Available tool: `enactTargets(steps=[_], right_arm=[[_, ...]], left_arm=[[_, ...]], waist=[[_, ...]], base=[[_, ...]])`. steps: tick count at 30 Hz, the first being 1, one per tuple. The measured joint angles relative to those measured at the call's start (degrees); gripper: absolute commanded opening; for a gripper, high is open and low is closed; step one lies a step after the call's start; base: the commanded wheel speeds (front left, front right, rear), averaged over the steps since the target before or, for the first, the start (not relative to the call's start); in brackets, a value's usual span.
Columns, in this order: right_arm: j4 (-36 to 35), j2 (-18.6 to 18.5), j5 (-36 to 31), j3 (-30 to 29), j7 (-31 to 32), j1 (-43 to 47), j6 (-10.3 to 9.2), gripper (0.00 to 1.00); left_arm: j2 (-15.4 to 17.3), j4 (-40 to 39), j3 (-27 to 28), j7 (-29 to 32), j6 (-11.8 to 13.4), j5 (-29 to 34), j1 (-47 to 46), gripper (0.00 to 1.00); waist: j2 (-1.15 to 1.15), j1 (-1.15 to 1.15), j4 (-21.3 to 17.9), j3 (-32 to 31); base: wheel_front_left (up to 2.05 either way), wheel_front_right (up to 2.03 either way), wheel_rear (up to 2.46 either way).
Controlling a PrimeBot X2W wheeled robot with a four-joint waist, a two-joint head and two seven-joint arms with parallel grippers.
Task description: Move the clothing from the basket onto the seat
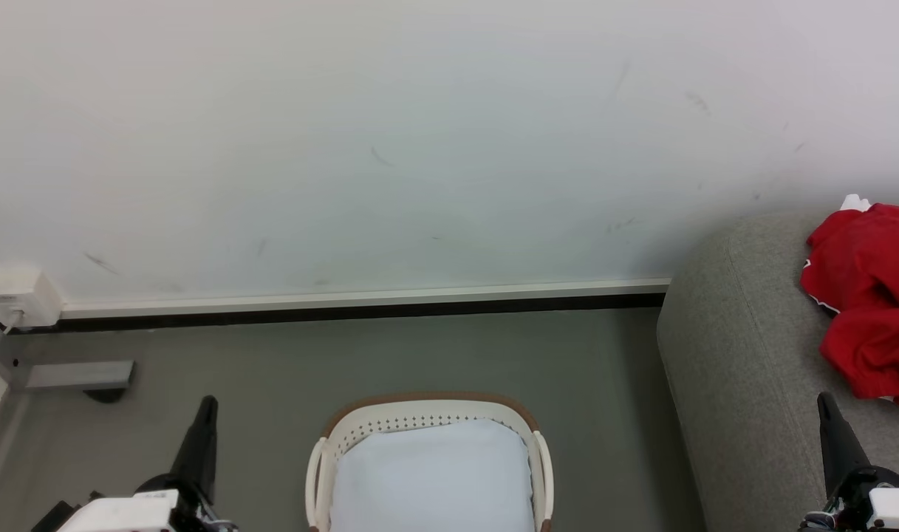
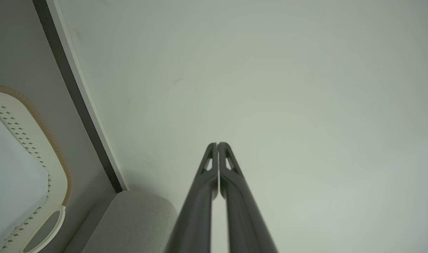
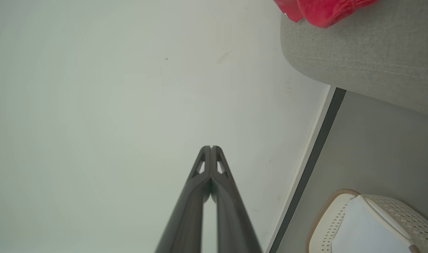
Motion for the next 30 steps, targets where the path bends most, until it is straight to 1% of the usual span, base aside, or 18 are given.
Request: enactTargets(steps=[30], right_arm=[[0.0,0.14,-0.08,-0.15,0.4,-0.01,0.0,0.0]], left_arm=[[0.0,0.0,0.0,0.0,0.01,0.0,-0.01,0.0]], waist=[[0.0,0.0,0.0,0.0]], base=[[0.0,0.0,0.0]])
